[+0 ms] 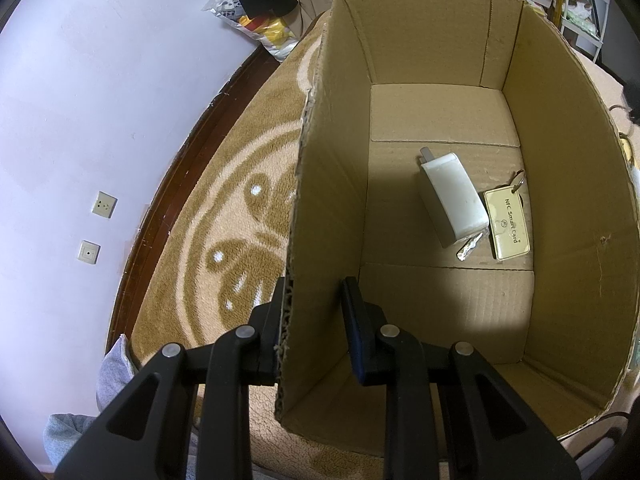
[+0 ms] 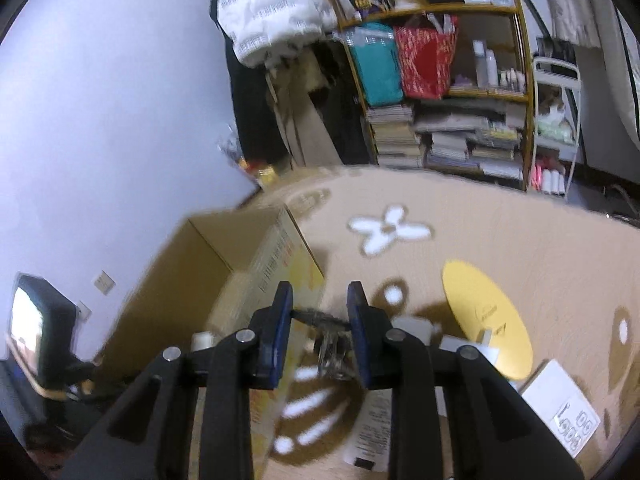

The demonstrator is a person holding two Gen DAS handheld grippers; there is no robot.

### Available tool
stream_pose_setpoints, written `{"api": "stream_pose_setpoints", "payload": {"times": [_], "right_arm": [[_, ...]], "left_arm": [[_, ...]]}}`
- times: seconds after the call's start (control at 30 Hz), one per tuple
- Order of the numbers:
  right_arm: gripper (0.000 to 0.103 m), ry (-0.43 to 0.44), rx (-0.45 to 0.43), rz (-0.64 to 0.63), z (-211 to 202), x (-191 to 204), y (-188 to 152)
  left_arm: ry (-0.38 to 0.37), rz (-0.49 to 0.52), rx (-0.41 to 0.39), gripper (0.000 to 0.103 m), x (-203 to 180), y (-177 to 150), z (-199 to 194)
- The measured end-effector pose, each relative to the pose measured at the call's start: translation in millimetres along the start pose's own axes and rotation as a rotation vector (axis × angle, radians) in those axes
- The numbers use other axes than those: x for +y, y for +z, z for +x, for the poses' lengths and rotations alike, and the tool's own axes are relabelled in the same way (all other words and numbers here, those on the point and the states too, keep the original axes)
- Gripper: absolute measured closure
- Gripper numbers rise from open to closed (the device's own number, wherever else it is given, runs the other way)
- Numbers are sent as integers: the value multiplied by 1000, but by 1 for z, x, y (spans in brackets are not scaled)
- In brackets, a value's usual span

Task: Organize rigid objects
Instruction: 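Lift the black keys and carry them over the box with the right gripper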

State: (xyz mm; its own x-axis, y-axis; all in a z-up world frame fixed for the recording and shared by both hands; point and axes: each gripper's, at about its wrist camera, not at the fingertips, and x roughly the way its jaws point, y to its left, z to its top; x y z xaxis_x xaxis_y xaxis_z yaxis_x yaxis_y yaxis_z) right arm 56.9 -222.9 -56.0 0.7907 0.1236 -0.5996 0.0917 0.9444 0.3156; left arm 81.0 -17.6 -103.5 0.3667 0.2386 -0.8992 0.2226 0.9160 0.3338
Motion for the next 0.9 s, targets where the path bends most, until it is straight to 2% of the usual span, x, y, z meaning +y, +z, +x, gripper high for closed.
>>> {"api": "stream_pose_setpoints", "payload": {"times": [0.3, 0.47, 0.67, 0.9], "right_arm": [[74, 98, -164, -39, -50, 37, 25], [74, 169, -207, -65, -69, 58, 30], [74, 219, -180, -115, -64, 83, 21], [74, 215, -72, -143, -31, 89, 1]], "left_arm": [[0, 0, 0, 79, -1, 0, 1], [1, 1, 0, 79, -1, 0, 1], [1, 3, 0, 79, -2, 0, 0], [-1, 0, 1, 79, -2, 0, -1]]}}
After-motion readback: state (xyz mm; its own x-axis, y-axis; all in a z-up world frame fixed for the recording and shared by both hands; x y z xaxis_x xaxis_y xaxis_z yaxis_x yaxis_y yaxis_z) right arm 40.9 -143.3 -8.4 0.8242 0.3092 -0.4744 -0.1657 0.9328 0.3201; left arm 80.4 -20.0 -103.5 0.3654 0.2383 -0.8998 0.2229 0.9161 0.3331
